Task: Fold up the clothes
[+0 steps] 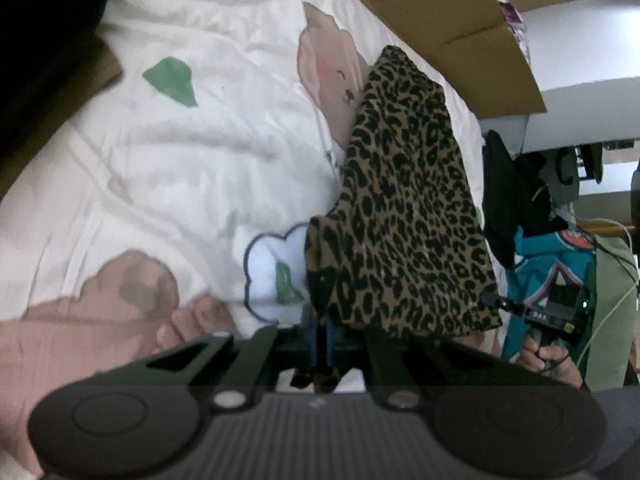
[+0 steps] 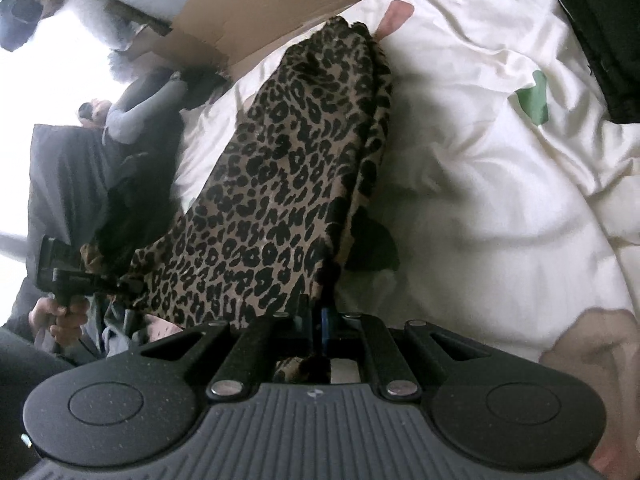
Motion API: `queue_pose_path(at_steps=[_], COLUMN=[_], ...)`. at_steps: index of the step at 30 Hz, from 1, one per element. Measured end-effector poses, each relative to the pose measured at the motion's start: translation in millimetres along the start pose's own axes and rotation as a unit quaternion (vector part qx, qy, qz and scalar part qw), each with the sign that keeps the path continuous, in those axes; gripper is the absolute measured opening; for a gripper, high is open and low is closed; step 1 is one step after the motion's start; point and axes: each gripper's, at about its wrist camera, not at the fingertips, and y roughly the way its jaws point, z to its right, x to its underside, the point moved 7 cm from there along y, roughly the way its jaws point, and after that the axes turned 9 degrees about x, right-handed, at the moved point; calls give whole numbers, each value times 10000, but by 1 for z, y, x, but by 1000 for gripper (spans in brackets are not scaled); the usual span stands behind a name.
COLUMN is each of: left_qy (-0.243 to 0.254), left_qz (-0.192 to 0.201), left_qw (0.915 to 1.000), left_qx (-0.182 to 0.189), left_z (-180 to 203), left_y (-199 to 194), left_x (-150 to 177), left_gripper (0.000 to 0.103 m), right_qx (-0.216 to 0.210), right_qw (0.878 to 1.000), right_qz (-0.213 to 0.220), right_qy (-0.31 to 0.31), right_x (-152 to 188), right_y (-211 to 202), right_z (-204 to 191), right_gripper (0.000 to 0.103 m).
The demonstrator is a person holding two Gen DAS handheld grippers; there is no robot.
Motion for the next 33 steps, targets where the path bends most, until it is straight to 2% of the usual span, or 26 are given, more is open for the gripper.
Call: queue_pose_path(at_steps=[4,7,10,14,17,26,33], left_qy=[50,2,-90,21,-11,367,438], left_qz=[-159,-91,-74,-91,47,364,675], left_qw=[9998,10000,9999,10000,10000,9987,9968], left_qx=[-69,-41,-9,-20,-8,-7,-19], left_z=[9,11,6,6,4,22,32], left_y=[-7,-11,-4,4,6,-6,-11], left_x=[14,18,17,10,-2,-46,-70], left_gripper=[5,5,5,5,4,4,5], right_qx=[-20,-35,-36,71,107,30,55], right_qw=[9999,9998,9997,9996,9996,9999,9989], right_qz=[-103,-179,-246,-240,-222,48,435], right_qy=[-9,-16,3,106,141,100,137], right_x=[10,17,24,24,24,2,-19], right_y=[-9,-16,-20,-12,-7,-8,-13], right_z=[-5,-8,-10,-6,-4,-13,-18], right_gripper=[1,1,1,1,1,2,2])
